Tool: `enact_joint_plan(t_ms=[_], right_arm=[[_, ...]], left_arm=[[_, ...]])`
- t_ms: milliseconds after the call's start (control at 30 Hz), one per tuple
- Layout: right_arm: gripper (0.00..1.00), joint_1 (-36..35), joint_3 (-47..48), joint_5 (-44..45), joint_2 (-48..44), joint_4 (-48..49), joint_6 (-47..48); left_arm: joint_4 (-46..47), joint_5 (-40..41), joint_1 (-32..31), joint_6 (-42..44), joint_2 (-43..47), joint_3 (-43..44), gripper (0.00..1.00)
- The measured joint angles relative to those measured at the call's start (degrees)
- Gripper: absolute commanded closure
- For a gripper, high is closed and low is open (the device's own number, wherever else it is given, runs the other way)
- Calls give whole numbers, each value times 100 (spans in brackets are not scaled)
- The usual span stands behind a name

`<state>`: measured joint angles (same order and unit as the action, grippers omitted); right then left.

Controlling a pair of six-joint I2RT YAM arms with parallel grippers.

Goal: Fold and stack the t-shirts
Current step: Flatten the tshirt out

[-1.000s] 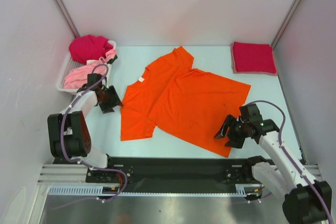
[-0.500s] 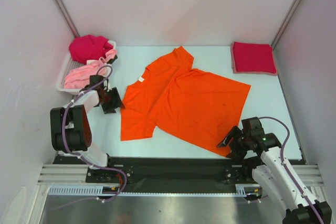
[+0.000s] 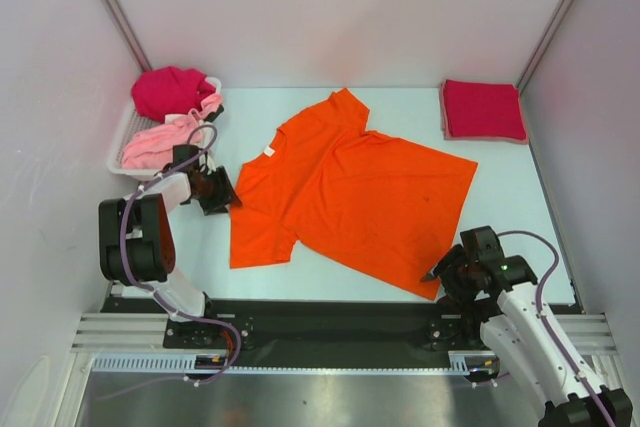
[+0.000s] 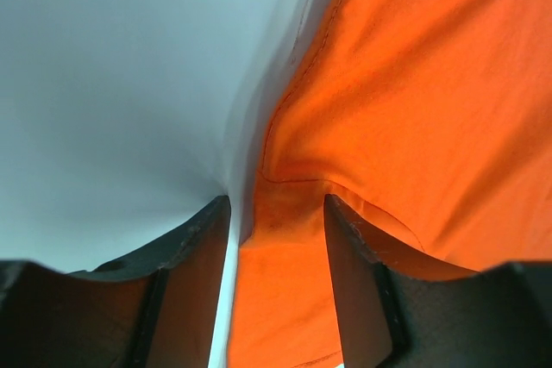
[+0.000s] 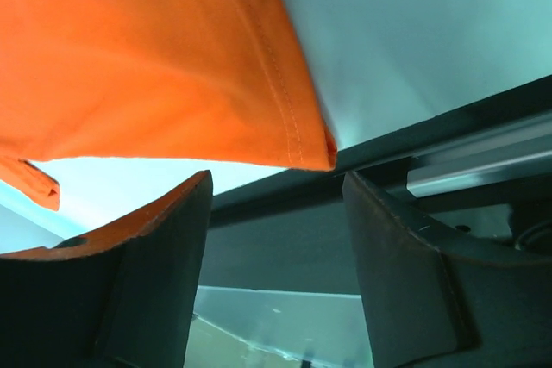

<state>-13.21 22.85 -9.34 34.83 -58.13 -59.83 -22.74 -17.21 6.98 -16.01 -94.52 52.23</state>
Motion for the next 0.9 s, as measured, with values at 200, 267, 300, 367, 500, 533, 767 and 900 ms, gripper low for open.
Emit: enact_joint_plan(t_ms=[200,267,300,367,500,533,767,900], right_arm=[[36,-66,-240,11,282,103,-271],[36,-96,-264,13,317,101,-367],[36,-105,-264,13,315,109,-413],[36,-122,-264,13,313,127,-503],[36,-125,-264,61,310,127,-621],[37,-125,-264,79,310,125,-638],[48,-122,-267,103,291,122,-809],[62,-122,-271,103,282,120,-850]], left_arm=[[131,7,0,0,20,-83,56],[168,20,0,2,52,-131,56],[179,26,0,2,74,-160,56],[175,39,0,2,107,-190,57],[168,52,0,2,118,-195,64],[166,52,0,4,127,-205,64],[138,103,0,-2,348,-367,69],[120,164,0,-13,463,-372,74]])
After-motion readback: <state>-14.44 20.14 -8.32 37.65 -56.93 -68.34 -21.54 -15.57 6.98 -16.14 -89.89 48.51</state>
